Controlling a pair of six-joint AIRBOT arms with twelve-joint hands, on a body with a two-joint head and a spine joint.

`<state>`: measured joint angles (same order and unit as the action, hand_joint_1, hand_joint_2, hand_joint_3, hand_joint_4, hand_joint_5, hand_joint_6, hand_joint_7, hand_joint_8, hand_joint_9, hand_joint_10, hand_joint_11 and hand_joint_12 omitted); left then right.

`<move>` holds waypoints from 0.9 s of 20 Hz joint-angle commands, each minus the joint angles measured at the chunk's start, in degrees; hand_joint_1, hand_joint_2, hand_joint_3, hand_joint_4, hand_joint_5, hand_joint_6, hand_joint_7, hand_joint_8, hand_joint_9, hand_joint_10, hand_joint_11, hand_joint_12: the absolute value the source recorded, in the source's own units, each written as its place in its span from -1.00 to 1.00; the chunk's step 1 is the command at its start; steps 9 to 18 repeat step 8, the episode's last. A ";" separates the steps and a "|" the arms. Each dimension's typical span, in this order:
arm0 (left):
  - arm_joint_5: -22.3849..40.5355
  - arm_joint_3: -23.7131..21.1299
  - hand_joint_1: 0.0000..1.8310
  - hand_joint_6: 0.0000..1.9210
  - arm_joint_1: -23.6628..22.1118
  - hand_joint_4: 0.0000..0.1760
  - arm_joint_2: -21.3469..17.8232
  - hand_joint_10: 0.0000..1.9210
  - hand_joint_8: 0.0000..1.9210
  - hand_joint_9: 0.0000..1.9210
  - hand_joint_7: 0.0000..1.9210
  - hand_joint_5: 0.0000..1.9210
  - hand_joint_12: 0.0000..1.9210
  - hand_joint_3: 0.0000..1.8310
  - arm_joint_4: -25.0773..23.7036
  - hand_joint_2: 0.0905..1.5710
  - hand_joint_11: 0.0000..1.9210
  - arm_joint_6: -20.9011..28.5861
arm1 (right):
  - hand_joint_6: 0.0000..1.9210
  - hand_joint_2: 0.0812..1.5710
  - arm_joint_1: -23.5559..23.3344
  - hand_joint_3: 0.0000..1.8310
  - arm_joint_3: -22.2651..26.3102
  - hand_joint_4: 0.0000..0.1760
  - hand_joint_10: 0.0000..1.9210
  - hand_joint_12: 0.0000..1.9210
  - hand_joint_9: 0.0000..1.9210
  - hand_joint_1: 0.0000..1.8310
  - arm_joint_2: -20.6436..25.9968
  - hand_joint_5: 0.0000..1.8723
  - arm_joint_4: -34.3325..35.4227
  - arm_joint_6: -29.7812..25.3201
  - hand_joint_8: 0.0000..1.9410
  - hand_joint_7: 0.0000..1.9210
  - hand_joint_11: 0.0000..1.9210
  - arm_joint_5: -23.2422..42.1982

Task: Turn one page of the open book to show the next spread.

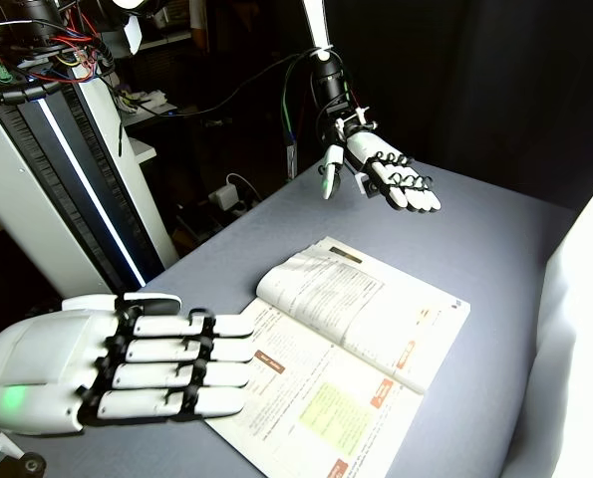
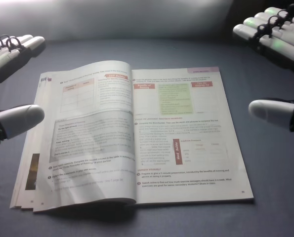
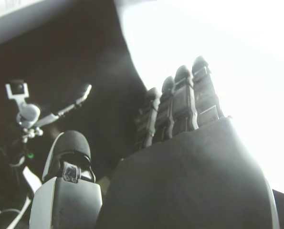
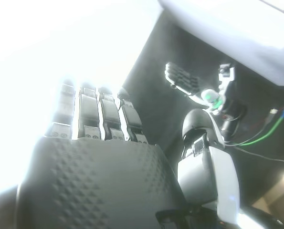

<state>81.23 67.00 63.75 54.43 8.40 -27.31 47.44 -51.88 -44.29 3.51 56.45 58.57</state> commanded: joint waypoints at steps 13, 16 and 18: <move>11.66 -0.44 -0.79 -1.00 -0.52 -0.53 -0.54 -1.00 -1.00 -1.00 -1.00 -1.00 -1.00 -0.98 2.61 0.69 -1.00 0.83 | -1.00 0.72 0.88 -0.98 1.14 -0.04 -1.00 -0.82 -1.00 -0.97 2.17 -1.00 2.35 -1.21 -1.00 -1.00 -1.00 17.25; 11.66 -0.44 -0.79 -1.00 -0.52 -0.53 -0.54 -1.00 -1.00 -1.00 -1.00 -1.00 -1.00 -0.98 2.61 0.69 -1.00 0.83 | -1.00 0.72 0.88 -0.98 1.14 -0.04 -1.00 -0.82 -1.00 -0.97 2.17 -1.00 2.35 -1.21 -1.00 -1.00 -1.00 17.25; 11.66 -0.44 -0.79 -1.00 -0.52 -0.53 -0.54 -1.00 -1.00 -1.00 -1.00 -1.00 -1.00 -0.98 2.61 0.69 -1.00 0.83 | -1.00 0.72 0.88 -0.98 1.14 -0.04 -1.00 -0.82 -1.00 -0.97 2.17 -1.00 2.35 -1.21 -1.00 -1.00 -1.00 17.25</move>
